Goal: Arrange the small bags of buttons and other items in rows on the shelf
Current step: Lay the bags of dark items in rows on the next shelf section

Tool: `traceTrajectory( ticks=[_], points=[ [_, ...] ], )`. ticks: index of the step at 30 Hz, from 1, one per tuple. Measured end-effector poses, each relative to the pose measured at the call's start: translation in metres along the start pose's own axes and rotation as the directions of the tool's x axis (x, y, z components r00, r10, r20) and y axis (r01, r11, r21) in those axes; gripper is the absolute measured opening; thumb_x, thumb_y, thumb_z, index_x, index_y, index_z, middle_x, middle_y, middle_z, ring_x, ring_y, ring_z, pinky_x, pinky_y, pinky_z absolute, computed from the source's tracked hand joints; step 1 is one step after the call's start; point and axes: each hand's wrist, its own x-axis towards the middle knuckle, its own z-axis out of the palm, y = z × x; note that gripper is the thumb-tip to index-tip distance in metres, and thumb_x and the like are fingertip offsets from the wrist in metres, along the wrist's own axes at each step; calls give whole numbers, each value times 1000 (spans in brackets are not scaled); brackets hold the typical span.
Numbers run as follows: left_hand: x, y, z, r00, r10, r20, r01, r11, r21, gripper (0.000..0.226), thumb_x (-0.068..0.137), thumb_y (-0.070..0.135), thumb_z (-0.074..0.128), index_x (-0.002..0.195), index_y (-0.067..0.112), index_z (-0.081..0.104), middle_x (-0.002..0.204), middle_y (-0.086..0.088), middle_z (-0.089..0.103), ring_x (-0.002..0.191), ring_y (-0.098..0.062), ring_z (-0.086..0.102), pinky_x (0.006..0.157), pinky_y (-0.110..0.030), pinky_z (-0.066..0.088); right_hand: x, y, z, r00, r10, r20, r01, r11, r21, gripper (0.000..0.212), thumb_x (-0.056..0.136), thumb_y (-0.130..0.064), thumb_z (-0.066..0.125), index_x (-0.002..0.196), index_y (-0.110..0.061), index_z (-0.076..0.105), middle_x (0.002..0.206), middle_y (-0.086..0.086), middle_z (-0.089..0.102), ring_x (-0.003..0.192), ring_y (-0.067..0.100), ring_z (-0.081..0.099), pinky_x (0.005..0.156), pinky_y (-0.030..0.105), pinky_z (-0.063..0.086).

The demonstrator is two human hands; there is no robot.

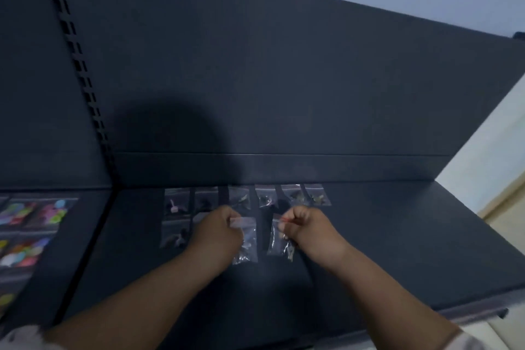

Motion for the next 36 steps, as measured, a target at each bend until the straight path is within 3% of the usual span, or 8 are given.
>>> traceTrajectory(
  ticks=[3, 6, 9, 13, 18, 21, 26, 36],
  points=[
    [3, 4, 18, 998, 47, -50, -39, 988, 150, 24, 82, 2, 53, 77, 25, 56, 75, 2, 64, 68, -16, 61, 60, -25, 47, 17, 11, -7, 996, -50, 68, 55, 996, -67, 18, 87, -7, 61, 72, -15, 58, 64, -5, 62, 57, 3, 52, 61, 15, 44],
    [2, 5, 27, 993, 106, -52, -86, 951, 295, 20, 87, 8, 53, 97, 26, 55, 87, 6, 63, 78, -11, 59, 60, -21, 42, 28, 20, -8, 989, -84, 122, 102, 983, -154, 18, 87, -10, 61, 75, -23, 59, 70, -6, 63, 64, 6, 56, 67, 23, 47],
    [-2, 7, 32, 986, 147, -83, -101, 909, 404, 27, 88, 11, 52, 112, 24, 53, 90, 9, 62, 75, -4, 54, 57, -15, 39, 33, 25, -12, 978, -145, 148, 185, 931, -315, 13, 88, -17, 61, 100, -24, 63, 94, -4, 67, 85, 11, 63, 81, 27, 50],
    [-3, 1, 33, 938, 323, -123, -188, 776, 602, 43, 84, 12, 55, 126, 19, 50, 115, -3, 58, 107, -19, 53, 87, -26, 42, 30, 28, -20, 923, -366, 118, 373, 777, -507, 30, 88, -21, 60, 117, -19, 61, 115, 1, 59, 109, 16, 54, 91, 19, 38],
    [-6, -13, 39, 898, 439, 34, -313, 582, 750, 19, 75, 4, 57, 85, 18, 64, 88, -1, 65, 85, -22, 57, 73, -26, 42, 20, 44, -23, 852, -469, 233, 516, 675, -527, 18, 89, -24, 57, 104, -19, 65, 108, -3, 61, 105, 16, 49, 87, 16, 34],
    [-3, -27, 43, 908, 404, 112, -322, 501, 803, 19, 67, 3, 58, 78, 18, 63, 80, 1, 65, 75, -21, 60, 69, -28, 48, 17, 52, -18, 841, -451, 298, 540, 664, -518, 24, 90, -33, 51, 104, -21, 67, 108, -5, 63, 104, 17, 50, 90, 20, 38],
    [6, -35, 44, 897, 424, 126, -346, 495, 797, 34, 54, 4, 75, 85, 18, 71, 84, 3, 69, 72, -18, 64, 69, -24, 56, 22, 57, -10, 815, -506, 282, 573, 630, -525, 40, 83, -41, 37, 96, -21, 69, 98, -5, 67, 91, 20, 58, 83, 26, 46],
    [20, -30, 43, 910, 395, 127, -337, 524, 782, 34, 79, 5, 53, 110, 13, 64, 112, -5, 63, 101, -26, 56, 90, -34, 49, 39, 48, -7, 820, -479, 313, 567, 613, -550, 41, 85, -41, 35, 99, -18, 66, 104, -3, 64, 97, 20, 54, 90, 28, 44]
  ],
)
